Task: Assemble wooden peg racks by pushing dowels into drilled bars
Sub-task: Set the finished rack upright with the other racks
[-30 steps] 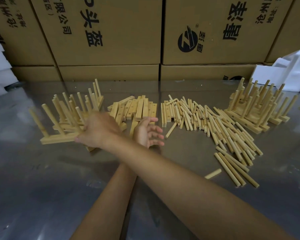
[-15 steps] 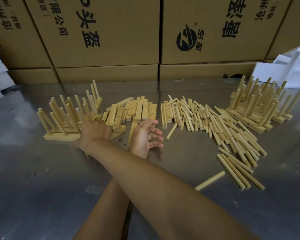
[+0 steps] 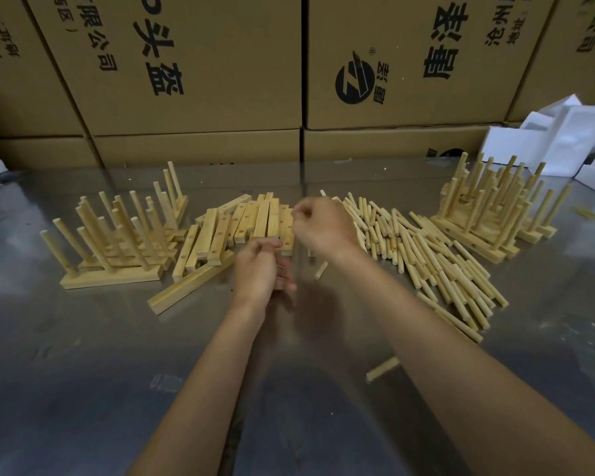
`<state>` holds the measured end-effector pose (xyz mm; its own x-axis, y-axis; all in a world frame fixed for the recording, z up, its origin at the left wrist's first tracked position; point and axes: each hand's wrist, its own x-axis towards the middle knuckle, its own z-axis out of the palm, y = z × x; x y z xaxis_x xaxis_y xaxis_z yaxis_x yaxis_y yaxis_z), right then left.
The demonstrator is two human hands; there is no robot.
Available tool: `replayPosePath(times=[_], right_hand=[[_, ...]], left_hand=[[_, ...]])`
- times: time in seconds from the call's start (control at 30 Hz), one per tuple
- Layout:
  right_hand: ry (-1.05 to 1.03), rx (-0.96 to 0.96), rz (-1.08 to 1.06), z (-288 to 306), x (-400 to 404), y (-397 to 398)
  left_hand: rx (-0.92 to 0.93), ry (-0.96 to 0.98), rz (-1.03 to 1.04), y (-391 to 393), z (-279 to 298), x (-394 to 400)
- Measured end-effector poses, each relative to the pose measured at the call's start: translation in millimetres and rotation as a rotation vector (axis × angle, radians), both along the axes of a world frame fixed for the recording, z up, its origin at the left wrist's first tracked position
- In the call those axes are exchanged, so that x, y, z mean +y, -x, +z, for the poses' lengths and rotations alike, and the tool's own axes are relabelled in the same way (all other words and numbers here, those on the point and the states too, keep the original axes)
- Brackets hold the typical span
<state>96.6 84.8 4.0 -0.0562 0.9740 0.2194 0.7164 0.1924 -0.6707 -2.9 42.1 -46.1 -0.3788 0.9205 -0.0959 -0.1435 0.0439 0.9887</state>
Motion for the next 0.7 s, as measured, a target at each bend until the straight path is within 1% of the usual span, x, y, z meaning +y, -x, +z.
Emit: replayPosePath(times=[0.1,0.17,0.2,0.33,0.5,0.57,0.6,0.63,0.7], right_hand=[[-0.075,-0.335,0.139,-27,3,-8],[-0.11,-0.478,0.201,-44,3,-6],[-0.147,-0.518,0.202,-50,1,-4],[-0.314,-0.539,0.078,-59,-9,-8],[-0.37,-0.532,0.039,-59,-30,-19],[-0.344,-0.462,0.028,-58,-39,-22],[-0.308,-0.357,0.008,-57,-43,-24],[-0.253,-0.216,-0.025,-54,-47,-26],[-0.111,0.098,-0.087,-45,-52,-30]], left_hand=[[0.05,-0.065,0.072,5,-2,1],[0.139,-0.071,0.092,8,-4,0],[0.197,-0.069,0.096,9,-3,-1],[0.352,-0.07,0.107,11,-7,-2],[0.558,-0.075,0.035,4,-9,-1],[0.583,-0.023,-0.002,0,-9,-3],[0.564,0.013,-0.029,-1,-9,-5],[0.508,0.05,-0.058,-3,-8,-7],[0.278,0.12,-0.123,-5,-2,-10]])
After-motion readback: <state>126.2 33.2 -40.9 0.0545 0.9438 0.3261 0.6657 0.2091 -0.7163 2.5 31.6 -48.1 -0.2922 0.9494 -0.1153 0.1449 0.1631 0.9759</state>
